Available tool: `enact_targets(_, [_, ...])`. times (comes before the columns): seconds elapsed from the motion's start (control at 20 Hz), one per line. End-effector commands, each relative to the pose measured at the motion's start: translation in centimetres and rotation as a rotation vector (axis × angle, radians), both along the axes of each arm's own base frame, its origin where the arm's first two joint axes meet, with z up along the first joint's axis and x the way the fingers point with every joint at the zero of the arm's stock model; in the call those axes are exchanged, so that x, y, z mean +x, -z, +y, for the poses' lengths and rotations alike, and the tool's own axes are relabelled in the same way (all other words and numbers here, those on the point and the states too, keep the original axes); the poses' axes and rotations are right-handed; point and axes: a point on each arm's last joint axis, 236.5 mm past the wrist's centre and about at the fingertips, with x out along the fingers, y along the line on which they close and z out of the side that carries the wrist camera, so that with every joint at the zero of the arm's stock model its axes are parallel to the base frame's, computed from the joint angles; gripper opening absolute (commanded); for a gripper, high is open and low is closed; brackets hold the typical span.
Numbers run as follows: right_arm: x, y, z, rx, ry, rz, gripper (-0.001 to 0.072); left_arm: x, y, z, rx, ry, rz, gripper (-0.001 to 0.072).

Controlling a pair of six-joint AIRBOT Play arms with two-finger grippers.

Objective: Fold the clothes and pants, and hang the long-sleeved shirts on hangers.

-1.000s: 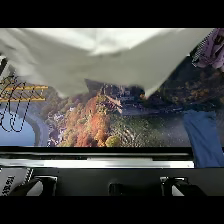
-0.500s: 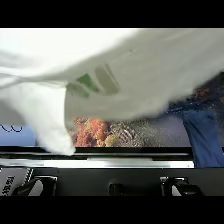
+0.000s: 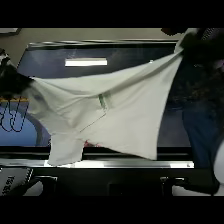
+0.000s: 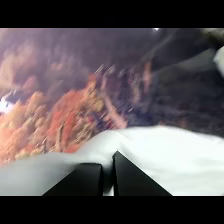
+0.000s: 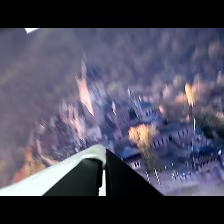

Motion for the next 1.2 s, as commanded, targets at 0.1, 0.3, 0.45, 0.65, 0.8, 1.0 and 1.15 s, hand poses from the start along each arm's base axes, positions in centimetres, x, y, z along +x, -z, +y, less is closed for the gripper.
enact_targets(0.1, [8.2, 18.4, 3.2, 0.229, 0.026, 0.2, 0.0032, 5.2, 17.6, -1.9, -0.018, 0.022, 0.231, 0.0018])
enact_targets(0.3, [9.5, 21.9, 3.8, 0.289, 0.053, 0.215, 0.0033, 6.8, 22.0, -2.4, -0.026, 0.081, 0.264, 0.0019])
enact_targets(0.45, [8.5, 21.2, 3.3, 0.242, -0.014, 0.228, 0.0199, 7.1, 21.0, -1.3, 0.005, 0.119, 0.224, 0.0328])
enact_targets(0.65, [4.1, 16.2, -2.4, 0.151, -0.112, 0.256, 0.0392, 5.1, 16.5, 3.2, -0.014, 0.166, 0.219, 0.049])
enact_targets(0.8, [-0.2, 11.8, -8.5, 0.03, -0.143, 0.254, 0.0381, 0.3, 14.4, 6.7, -0.018, 0.193, 0.296, 0.0489])
enact_targets(1.0, [-6.8, 10.4, -9.6, 0.154, -0.23, 0.294, 0.0381, -3.8, 14.1, 9.8, -0.033, 0.054, 0.308, 0.0489])
enact_targets(1.15, [-11.9, 14.9, -7.8, 0.254, -0.246, 0.383, 0.0384, -6.5, 15.9, 9.2, -0.06, 0.013, 0.345, 0.0487])
